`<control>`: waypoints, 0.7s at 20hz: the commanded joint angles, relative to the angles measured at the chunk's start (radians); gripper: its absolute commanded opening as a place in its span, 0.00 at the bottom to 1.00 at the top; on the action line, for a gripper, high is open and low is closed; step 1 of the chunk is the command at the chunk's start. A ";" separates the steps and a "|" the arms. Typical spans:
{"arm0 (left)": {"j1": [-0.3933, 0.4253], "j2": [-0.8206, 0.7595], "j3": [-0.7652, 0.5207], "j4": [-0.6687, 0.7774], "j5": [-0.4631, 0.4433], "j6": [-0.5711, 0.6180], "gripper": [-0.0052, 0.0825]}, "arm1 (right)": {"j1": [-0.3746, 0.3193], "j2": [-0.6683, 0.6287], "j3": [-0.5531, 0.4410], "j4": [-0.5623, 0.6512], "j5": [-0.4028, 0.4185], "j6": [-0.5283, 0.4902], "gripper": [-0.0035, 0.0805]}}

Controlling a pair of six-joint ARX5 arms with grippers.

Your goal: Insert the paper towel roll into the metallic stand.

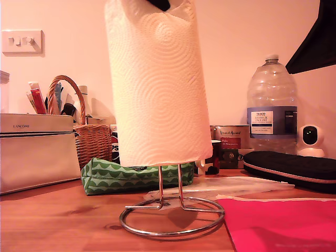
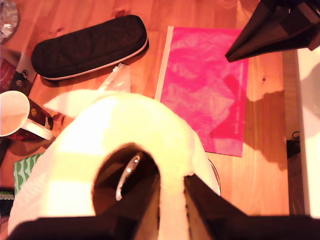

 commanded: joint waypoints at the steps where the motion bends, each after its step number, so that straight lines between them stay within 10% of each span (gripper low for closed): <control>1: -0.001 -0.005 0.000 -0.003 0.003 0.003 0.23 | 0.002 -0.001 -0.010 0.009 0.001 0.008 0.03; 14: -0.004 -0.011 0.015 -0.021 0.007 0.004 0.33 | 0.002 -0.001 -0.010 0.010 0.001 0.008 0.03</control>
